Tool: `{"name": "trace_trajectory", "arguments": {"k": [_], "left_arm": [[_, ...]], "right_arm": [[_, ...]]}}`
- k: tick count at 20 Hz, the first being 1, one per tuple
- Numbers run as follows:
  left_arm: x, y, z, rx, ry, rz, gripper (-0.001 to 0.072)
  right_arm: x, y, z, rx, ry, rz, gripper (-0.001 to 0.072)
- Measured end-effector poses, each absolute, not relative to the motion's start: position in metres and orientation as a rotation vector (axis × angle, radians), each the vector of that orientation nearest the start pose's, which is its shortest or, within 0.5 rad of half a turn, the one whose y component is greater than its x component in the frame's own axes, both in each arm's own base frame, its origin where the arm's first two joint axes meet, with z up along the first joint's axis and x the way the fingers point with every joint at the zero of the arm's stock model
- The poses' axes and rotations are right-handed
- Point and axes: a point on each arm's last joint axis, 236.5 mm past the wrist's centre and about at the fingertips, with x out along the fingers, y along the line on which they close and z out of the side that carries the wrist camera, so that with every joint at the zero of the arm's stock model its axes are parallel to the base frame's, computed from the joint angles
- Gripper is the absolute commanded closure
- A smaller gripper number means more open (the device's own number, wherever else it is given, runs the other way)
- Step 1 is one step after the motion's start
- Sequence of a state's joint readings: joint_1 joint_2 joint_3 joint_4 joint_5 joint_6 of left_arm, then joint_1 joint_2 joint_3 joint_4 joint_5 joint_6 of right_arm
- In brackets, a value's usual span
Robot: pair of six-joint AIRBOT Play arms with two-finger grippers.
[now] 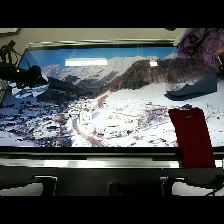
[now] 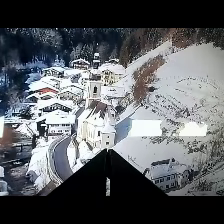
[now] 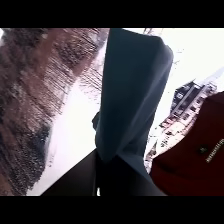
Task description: Fold the clothes and pants, and hang the long-sleeved shirts on hangers.
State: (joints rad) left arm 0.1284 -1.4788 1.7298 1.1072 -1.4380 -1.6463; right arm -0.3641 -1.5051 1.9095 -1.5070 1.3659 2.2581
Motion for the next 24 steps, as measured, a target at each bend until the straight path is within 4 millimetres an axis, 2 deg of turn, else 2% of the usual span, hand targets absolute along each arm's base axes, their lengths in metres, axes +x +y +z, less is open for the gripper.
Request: {"name": "trace_trajectory", "arguments": {"k": [3,8,16,19,24], "left_arm": [[0.451,-0.047,0.135,-0.466,1.151,-0.213,0.0688],[0.451,-0.047,0.135,-0.465,1.152,-0.213,0.0688],[0.451,-0.047,0.135,-0.465,1.152,-0.213,0.0688],[0.451,-0.047,0.135,-0.465,1.152,-0.213,0.0688],[0.451,-0.047,0.135,-0.465,1.152,-0.213,0.0688]], "right_arm": [[0.431,-0.165,0.168,0.826,0.902,-0.699,0.0691],[0.389,-0.171,0.163,0.796,1.007,-0.824,0.0689],[0.343,-0.171,0.156,0.732,1.159,-0.925,0.0689],[0.323,-0.170,0.141,0.699,1.235,-0.956,0.0689],[0.270,-0.164,0.094,0.634,1.357,-1.026,0.0689]]}}
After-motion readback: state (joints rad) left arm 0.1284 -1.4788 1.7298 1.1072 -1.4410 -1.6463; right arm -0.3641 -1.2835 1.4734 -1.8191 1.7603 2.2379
